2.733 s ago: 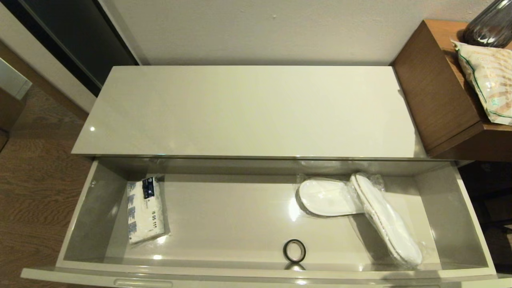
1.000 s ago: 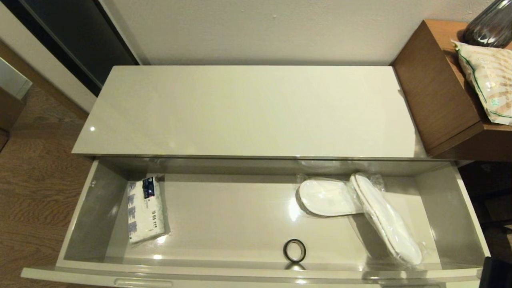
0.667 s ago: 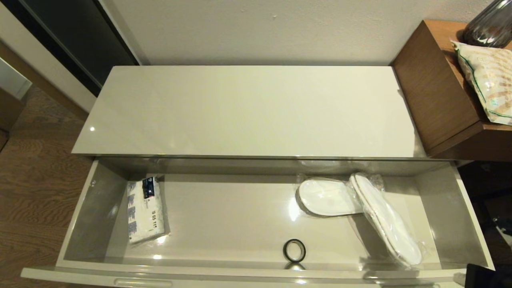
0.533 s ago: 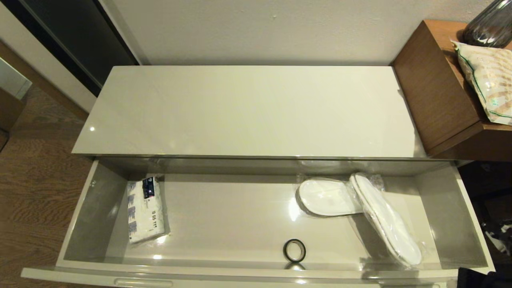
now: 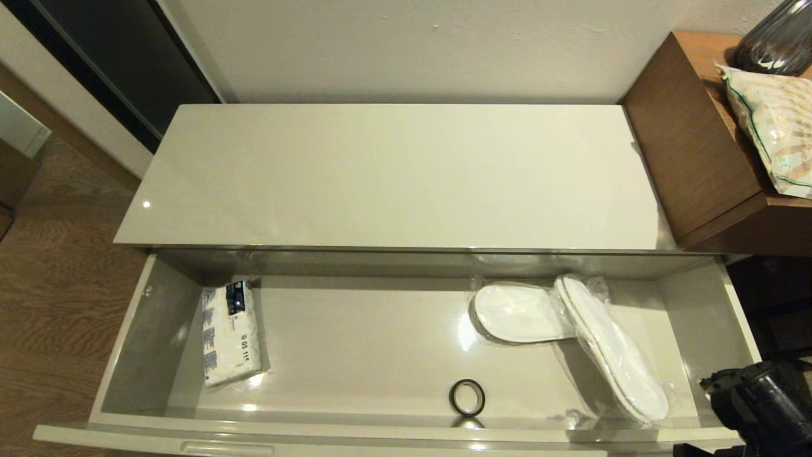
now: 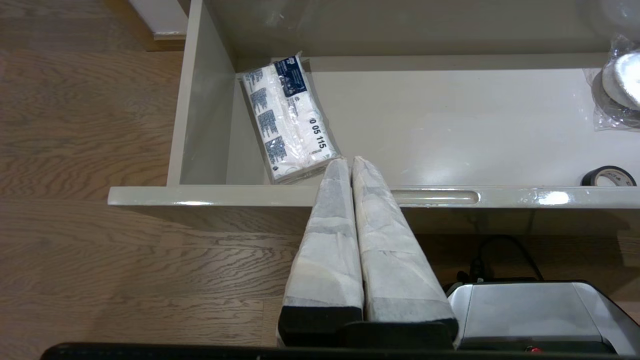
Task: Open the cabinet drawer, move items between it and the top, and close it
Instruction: Close the drawer
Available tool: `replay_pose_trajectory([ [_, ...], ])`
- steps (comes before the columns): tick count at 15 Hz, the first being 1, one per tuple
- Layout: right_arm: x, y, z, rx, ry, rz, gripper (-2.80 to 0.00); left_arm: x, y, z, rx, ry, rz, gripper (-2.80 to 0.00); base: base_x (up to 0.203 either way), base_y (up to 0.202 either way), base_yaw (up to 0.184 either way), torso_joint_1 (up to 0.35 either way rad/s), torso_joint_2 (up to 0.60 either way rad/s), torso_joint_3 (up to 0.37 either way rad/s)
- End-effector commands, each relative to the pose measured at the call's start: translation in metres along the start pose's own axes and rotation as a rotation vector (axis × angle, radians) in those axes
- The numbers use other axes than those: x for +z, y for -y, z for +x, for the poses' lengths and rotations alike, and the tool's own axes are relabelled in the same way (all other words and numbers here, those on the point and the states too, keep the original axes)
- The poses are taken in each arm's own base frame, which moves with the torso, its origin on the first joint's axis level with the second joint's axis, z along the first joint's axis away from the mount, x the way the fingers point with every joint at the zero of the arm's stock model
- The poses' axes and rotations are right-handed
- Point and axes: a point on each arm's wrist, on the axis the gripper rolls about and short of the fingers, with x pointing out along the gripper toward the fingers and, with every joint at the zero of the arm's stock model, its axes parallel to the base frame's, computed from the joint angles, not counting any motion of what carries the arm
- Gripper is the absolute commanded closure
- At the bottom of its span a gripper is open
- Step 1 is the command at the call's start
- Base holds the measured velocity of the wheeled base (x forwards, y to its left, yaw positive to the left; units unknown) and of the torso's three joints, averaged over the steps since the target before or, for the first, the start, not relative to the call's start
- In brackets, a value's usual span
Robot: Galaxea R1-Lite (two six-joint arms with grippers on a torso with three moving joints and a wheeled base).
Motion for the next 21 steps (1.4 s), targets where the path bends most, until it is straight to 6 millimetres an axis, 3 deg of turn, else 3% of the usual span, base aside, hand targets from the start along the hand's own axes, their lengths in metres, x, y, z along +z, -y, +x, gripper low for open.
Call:
replay_pose_trajectory([
  [1,0.000,-0.003,0.020,-0.071,-0.069,-0.006,0.00,0.000,0.000,0.000,0.000,-0.003,0.001,0.00,0.000,0.000,0.000,0.000,0.00,0.000],
  [5,0.014,-0.018,0.035,-0.020,0.028,0.031,0.00,0.000,0.000,0.000,0.000,-0.002,0.001,0.00,0.000,0.000,0.000,0.000,0.00,0.000],
  [11,0.045,-0.043,0.015,0.046,0.159,0.072,0.00,0.000,0.000,0.000,-0.001,-0.001,0.001,0.00,0.000,0.000,0.000,0.000,0.00,0.000],
  [14,0.080,-0.068,0.001,0.092,0.229,0.101,0.00,0.000,0.000,0.000,0.000,-0.003,0.001,0.00,0.000,0.000,0.000,0.000,0.00,0.000],
  [16,0.105,-0.075,0.013,0.061,0.243,0.127,0.00,0.000,0.000,0.000,0.000,-0.003,0.001,0.00,0.000,0.000,0.000,0.000,0.00,0.000],
  [21,0.181,-0.064,0.051,-0.008,0.316,0.192,0.00,0.000,0.000,0.000,0.000,-0.001,0.001,0.00,0.000,0.000,0.000,0.000,0.00,0.000],
])
